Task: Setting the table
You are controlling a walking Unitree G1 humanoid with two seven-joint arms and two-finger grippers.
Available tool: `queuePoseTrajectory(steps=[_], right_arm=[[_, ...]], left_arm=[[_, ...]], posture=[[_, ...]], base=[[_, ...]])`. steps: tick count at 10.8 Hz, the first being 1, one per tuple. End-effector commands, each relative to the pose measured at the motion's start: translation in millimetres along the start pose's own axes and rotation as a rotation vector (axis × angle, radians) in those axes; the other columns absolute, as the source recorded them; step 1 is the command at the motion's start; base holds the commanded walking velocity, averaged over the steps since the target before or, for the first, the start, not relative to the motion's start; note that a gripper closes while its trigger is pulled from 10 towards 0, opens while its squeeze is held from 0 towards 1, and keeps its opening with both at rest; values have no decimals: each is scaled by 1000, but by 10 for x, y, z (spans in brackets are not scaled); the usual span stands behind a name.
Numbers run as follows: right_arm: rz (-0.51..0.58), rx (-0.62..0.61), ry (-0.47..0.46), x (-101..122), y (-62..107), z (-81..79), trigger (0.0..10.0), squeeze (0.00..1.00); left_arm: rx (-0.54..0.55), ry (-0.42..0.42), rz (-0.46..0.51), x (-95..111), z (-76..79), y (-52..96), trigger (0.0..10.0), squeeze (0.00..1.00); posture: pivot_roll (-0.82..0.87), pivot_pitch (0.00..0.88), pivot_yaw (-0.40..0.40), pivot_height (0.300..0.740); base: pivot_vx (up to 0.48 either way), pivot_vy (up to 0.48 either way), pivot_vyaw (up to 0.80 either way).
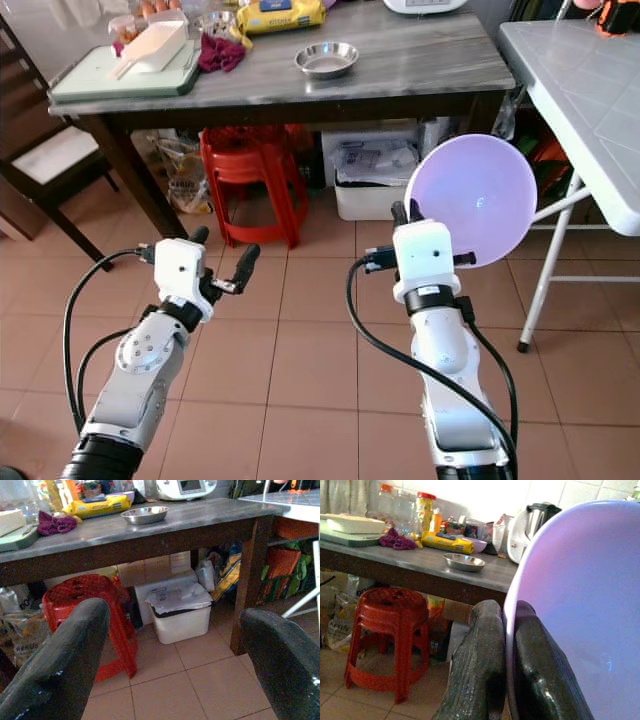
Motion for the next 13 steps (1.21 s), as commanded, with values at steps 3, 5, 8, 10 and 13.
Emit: queuePoseTrajectory(steps=[3,5,8,10,13], right_arm=[[19,14,11,31,13,-36,10000,0],[20,11,12,36,5,-29,10000,0],[18,11,10,22,12,-36,10000,0],[17,10,11,20,9,-26,10000,0],[15,16,7,9,12,-53,10000,0]], left_arm=[[-6,-2,11,28,-34,18,10000,0],[-11,-6,11,30,-36,16,10000,0],[-19,-2,11,36,-15,13,10000,0],[-22,-1,12,39,-6,11,10000,0],[-23,-2,13,44,-12,14,10000,0]], posture=[[-89,93,109,740],[-87,95,113,740],[-86,96,114,740],[-87,96,113,740],[-82,95,113,740]], base=[[342,0,0],[349,0,200],[354,0,512],[354,0,0],[351,0,0]])
Point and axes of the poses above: a point about 5 cm out from each wrist's last joint towards the gripper, its own y axis pointing back from the gripper into the wrist, its own x axis along the axis of the wrist's last joint, z = x × y, the point moved 4 cm from there along -y, pointing out of the wrist towards the gripper, and after that the axes turned 12 degrees about -y, right-handed, at the moved point
